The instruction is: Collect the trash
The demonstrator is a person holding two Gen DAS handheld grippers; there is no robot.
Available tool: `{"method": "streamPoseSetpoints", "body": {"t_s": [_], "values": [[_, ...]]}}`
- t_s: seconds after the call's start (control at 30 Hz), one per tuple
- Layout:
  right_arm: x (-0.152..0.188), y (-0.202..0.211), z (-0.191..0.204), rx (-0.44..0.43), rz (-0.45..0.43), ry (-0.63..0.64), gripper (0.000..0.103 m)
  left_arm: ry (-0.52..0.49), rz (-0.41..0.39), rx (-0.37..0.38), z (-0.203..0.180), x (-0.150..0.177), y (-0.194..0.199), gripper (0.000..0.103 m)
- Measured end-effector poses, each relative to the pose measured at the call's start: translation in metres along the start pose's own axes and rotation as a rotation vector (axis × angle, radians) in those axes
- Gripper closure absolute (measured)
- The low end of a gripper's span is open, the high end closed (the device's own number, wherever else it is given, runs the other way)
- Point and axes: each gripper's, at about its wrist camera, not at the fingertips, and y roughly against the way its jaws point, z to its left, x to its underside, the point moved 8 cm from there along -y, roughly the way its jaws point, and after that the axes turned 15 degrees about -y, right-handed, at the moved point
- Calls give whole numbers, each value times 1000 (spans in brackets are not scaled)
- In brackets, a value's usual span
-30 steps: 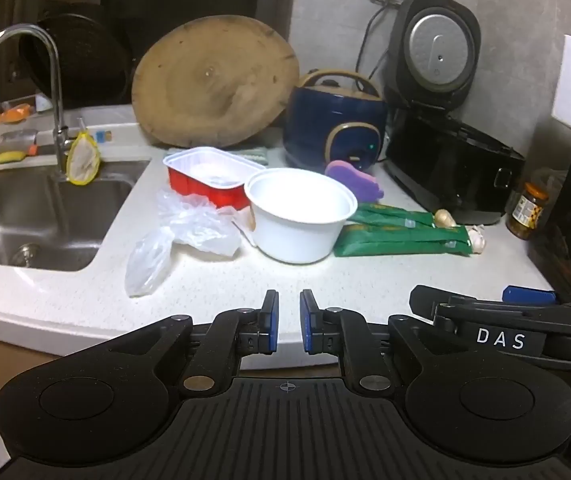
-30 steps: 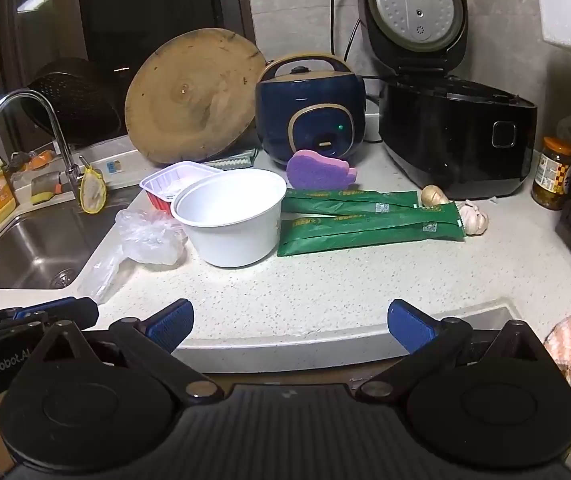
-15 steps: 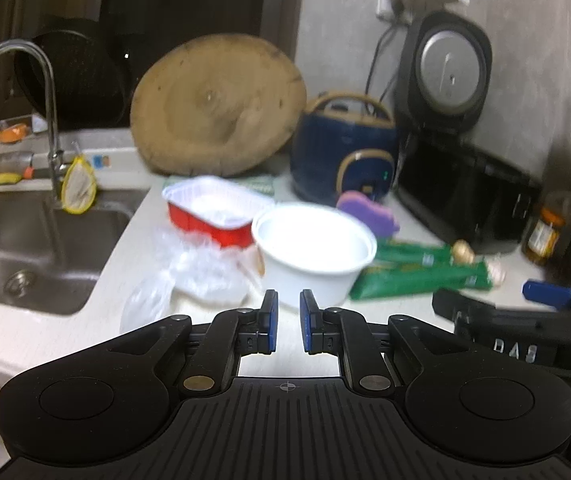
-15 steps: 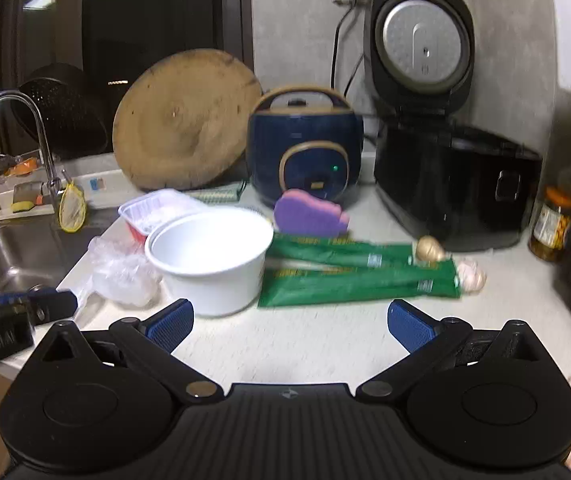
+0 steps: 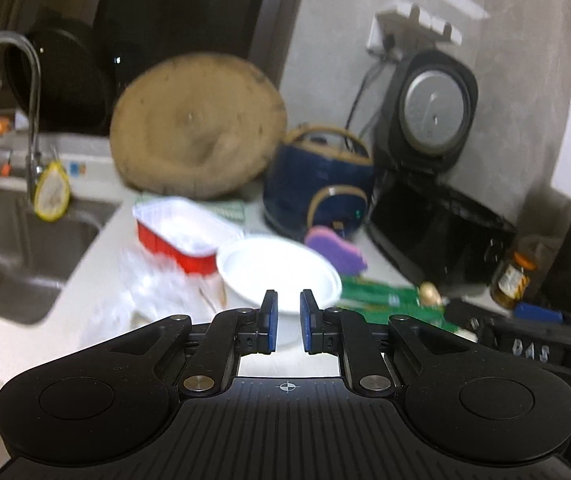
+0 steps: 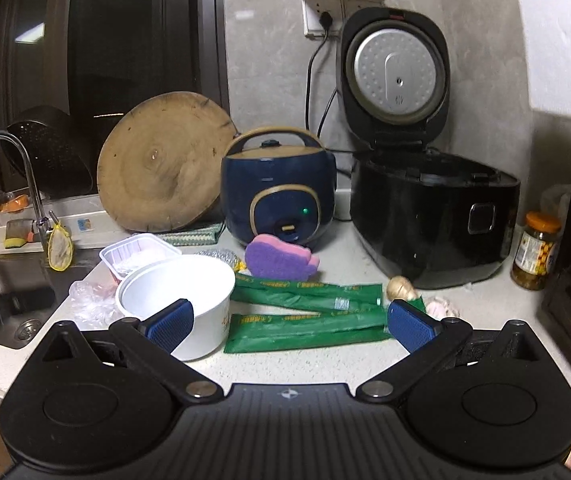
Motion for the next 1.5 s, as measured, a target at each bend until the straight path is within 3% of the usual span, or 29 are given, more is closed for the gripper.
{"method": "streamPoseSetpoints", "body": {"t_s": [0.2,0.6,1.5], "values": [[13,0,10,-24,39,40,0,-52,53,-17,-21,20,1,89],[30,-1,27,-43,84,82,0,-31,89,-30,-18,19,8,89],[32,-3,26,-38,95,77,0,-17,104,-41,-17,23,7,89]]}}
